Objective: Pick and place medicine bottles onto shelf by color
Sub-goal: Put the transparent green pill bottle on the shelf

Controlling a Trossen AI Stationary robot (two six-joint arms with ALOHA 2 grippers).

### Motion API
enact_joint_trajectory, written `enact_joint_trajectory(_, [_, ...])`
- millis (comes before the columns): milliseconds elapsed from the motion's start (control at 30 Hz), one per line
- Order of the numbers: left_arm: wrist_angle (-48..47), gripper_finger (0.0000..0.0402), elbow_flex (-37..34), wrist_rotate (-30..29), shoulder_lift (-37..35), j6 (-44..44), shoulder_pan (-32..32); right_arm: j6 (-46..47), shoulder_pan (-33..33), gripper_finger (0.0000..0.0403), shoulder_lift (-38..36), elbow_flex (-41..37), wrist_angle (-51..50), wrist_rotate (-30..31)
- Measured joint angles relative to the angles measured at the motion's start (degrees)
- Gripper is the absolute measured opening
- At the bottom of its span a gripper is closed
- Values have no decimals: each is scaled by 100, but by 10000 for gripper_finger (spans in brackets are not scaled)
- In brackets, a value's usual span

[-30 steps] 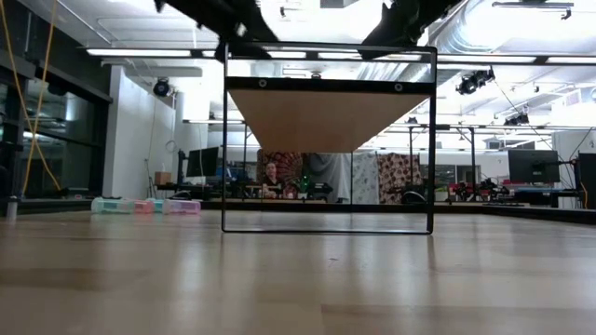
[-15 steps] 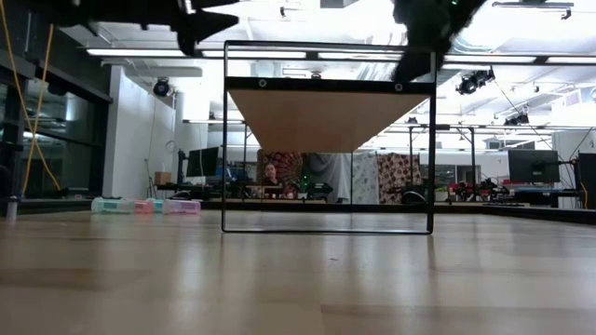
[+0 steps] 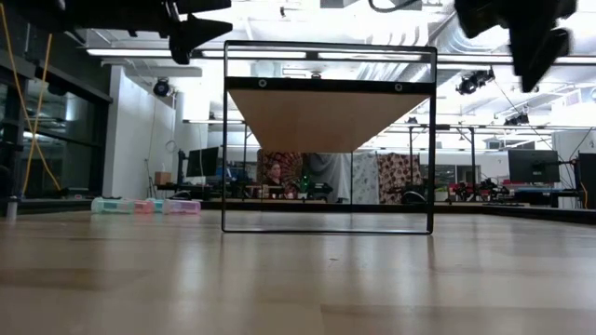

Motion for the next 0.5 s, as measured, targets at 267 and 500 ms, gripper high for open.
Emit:
enact_joint_trajectory(267, [31,223,0,2,0,-96,-221,1931,1104,195,734,0,4,-156])
enact_joint_trajectory(500, [42,223,0,-2,0,-96,-215,1987,1282,195,1404,-2,51,-680])
